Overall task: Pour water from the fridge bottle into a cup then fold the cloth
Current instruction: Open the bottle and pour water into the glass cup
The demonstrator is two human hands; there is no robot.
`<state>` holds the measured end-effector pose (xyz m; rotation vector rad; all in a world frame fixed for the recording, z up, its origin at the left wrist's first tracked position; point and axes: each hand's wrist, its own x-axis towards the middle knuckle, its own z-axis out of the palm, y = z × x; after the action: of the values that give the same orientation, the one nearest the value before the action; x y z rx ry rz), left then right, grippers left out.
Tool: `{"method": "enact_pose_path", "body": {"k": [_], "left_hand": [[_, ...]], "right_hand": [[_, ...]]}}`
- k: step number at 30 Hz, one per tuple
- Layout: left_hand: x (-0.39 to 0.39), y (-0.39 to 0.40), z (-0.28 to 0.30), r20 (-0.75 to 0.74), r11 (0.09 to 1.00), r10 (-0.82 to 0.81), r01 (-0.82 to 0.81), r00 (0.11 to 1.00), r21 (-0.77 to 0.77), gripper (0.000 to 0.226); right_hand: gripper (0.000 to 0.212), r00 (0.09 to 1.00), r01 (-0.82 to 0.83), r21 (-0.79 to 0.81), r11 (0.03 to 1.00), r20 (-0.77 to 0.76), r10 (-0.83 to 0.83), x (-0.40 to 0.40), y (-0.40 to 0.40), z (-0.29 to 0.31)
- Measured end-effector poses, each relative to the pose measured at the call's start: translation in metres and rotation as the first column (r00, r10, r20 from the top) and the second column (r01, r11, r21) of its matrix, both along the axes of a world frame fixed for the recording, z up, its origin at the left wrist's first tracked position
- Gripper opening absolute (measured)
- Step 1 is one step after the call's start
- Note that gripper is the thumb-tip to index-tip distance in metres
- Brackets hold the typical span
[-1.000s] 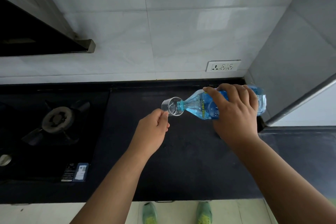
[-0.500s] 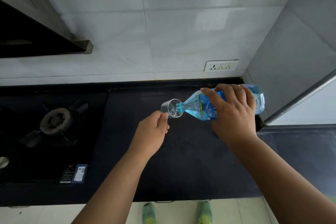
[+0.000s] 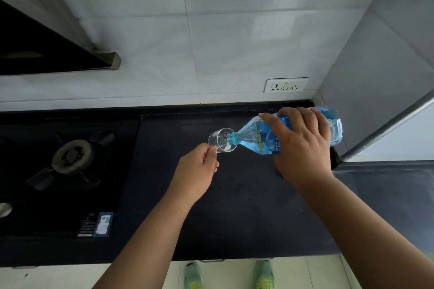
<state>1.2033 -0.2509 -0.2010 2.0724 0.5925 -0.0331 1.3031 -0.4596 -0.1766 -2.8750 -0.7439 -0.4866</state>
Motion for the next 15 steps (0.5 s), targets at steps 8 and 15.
{"method": "enact_pose_path", "body": {"k": [8, 15], "left_hand": [[-0.0008, -0.0007, -0.0032, -0.006, 1.000, 0.006, -0.006, 1.000, -0.009, 0.030], [-0.0016, -0.0003, -0.0044, 0.000, 1.000, 0.015, -0.015, 1.000, -0.020, 0.030]], "right_hand": [[0.087, 1.000, -0.003, 0.019, 1.000, 0.014, 0.003, 0.0000, 0.0008, -0.0003], [0.086, 1.000, -0.005, 0.043, 0.999, 0.012, 0.004, -0.0014, 0.0011, -0.0046]]}}
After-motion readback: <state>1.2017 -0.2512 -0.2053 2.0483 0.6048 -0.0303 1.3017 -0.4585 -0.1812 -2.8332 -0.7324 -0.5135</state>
